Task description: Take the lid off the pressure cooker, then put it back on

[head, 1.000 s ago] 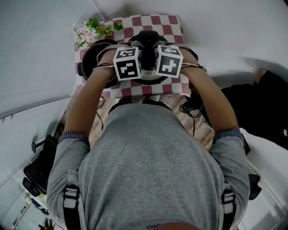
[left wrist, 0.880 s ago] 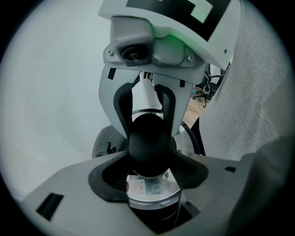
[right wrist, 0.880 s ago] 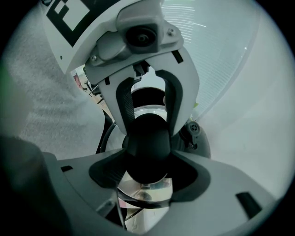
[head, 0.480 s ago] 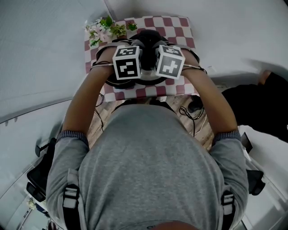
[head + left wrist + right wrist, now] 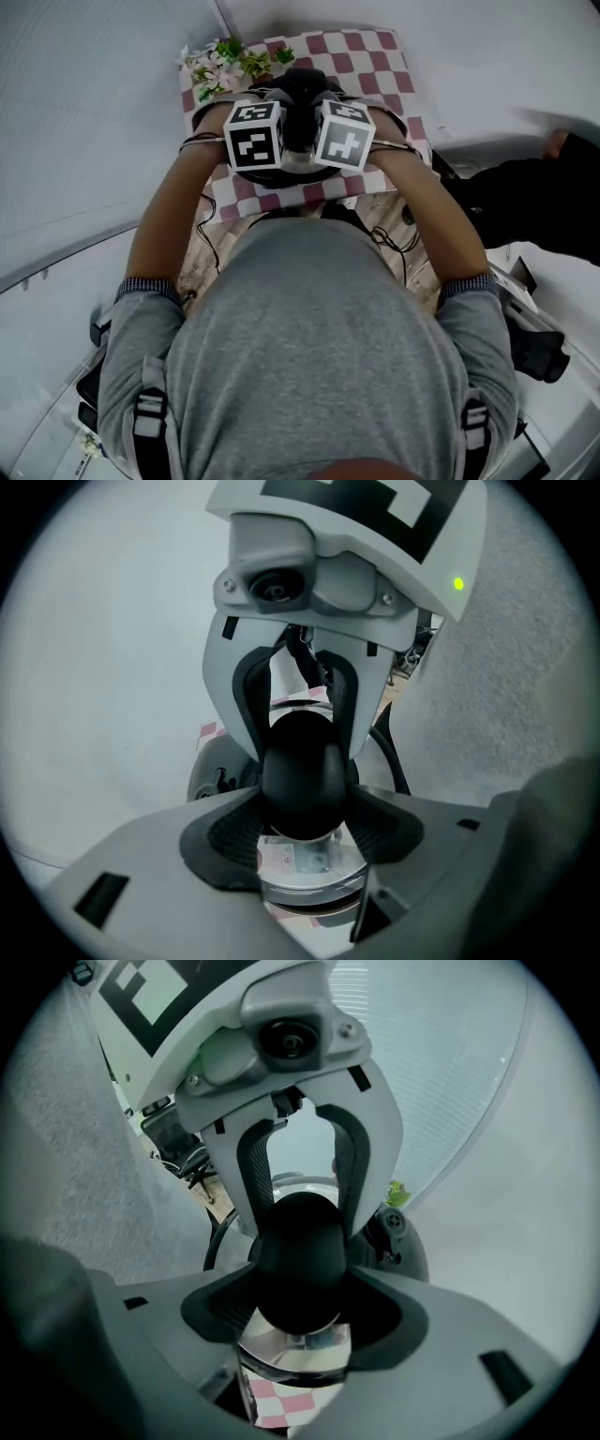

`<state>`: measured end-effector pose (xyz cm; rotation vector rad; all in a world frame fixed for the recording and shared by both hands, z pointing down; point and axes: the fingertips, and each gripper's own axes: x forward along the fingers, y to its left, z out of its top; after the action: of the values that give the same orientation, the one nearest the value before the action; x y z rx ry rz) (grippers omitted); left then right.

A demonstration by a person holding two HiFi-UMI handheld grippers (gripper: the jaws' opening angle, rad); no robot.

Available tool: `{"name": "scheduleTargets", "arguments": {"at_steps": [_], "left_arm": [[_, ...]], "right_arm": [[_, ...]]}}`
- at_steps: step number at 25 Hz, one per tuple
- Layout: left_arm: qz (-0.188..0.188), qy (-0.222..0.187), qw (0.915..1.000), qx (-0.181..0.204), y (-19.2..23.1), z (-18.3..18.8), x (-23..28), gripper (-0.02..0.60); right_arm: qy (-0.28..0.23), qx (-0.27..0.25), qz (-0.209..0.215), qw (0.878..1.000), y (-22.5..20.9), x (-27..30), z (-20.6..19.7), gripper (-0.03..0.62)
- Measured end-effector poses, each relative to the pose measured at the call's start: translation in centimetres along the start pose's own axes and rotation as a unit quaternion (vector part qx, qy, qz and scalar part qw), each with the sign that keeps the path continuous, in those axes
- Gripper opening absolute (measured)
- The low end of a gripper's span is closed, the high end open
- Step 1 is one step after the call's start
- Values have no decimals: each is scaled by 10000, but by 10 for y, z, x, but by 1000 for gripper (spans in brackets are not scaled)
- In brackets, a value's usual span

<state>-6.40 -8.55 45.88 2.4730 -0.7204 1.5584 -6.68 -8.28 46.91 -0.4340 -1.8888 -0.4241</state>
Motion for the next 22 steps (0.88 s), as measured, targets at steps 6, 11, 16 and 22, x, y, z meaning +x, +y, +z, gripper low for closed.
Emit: {"name": "scheduleTargets", "arguments": {"at_steps": [6, 11, 16, 22], "left_arm": [[-211, -19, 9993, 298, -8, -25, -4, 298], [-432, -38, 9976, 546, -14, -45, -7, 298], [-655, -46, 9954, 698, -19, -60, -4, 298], [-862, -155, 9930, 793, -18, -66, 1, 298]], "right_arm": [[5, 291, -191, 9994, 1, 21, 16, 293], [0, 641, -234, 9977, 6, 35, 32, 293], [68, 952, -72, 9954, 16, 39, 45, 293], [116, 1176, -69, 9930, 16, 49, 44, 293]]}}
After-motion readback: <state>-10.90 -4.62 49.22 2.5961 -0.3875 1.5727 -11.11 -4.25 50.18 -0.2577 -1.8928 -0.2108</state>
